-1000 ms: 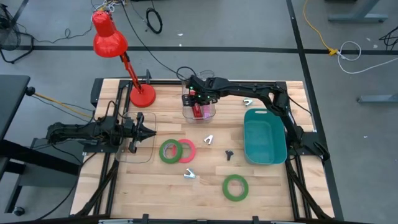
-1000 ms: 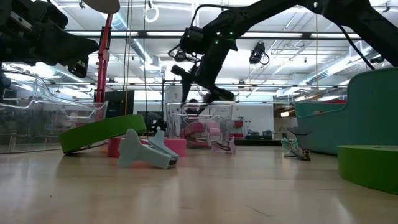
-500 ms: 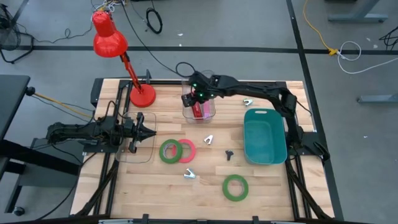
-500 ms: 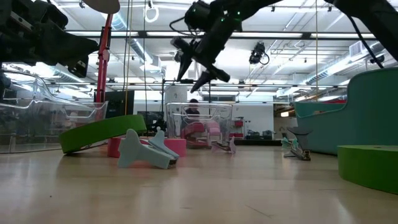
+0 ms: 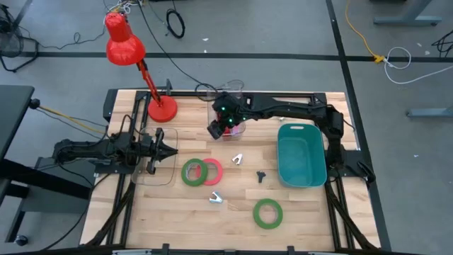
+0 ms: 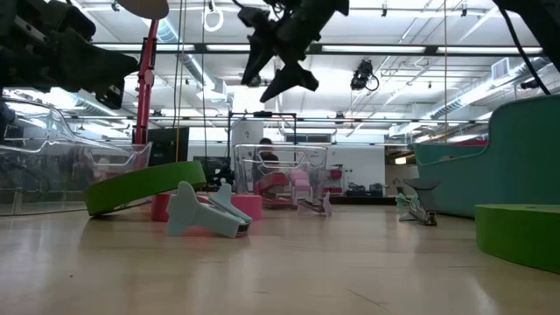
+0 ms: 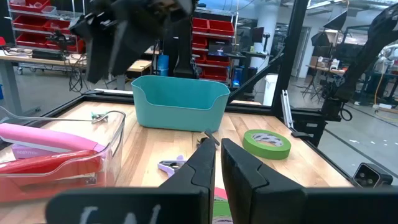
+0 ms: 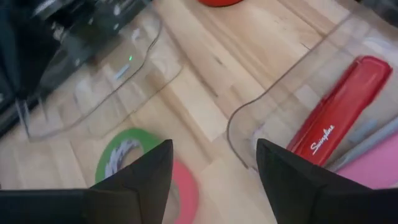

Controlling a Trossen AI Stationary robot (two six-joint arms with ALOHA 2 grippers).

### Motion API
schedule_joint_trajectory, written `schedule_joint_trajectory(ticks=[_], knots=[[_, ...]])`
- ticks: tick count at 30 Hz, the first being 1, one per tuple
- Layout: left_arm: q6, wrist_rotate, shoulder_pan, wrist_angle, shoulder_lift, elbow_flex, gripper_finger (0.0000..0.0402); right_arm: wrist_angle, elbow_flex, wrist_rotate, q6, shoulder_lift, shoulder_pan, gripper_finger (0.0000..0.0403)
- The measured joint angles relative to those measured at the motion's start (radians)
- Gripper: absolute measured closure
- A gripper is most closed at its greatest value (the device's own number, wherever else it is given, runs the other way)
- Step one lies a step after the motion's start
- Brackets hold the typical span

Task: Pick and place Stapler, Stapler remover, tape
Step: Put the blue staple remover into the blue bin

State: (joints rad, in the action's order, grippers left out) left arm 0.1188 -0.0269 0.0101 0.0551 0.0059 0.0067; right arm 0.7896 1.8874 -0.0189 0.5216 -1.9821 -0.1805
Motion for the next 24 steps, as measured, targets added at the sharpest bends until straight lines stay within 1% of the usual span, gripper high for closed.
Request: schedule_joint_trajectory(ticks=[8,14,24], knots=[[0.000,0.000,0.000,0.000,0.000,0.000,0.0371,0.045,-0.017,0.002,-0.162,0.040,0.052,0.0172],[0.000,0.000,0.000,-0.001,0.000,0.000,0.0371,-0.041,-0.201,0.002,-0.272,0.138,0.095,0.0172],[0.000,0.000,0.000,-0.003,0.000,0.000,0.0371,-0.039,-0.462,-0.001,-0.328,0.338,0.172,0.0172]])
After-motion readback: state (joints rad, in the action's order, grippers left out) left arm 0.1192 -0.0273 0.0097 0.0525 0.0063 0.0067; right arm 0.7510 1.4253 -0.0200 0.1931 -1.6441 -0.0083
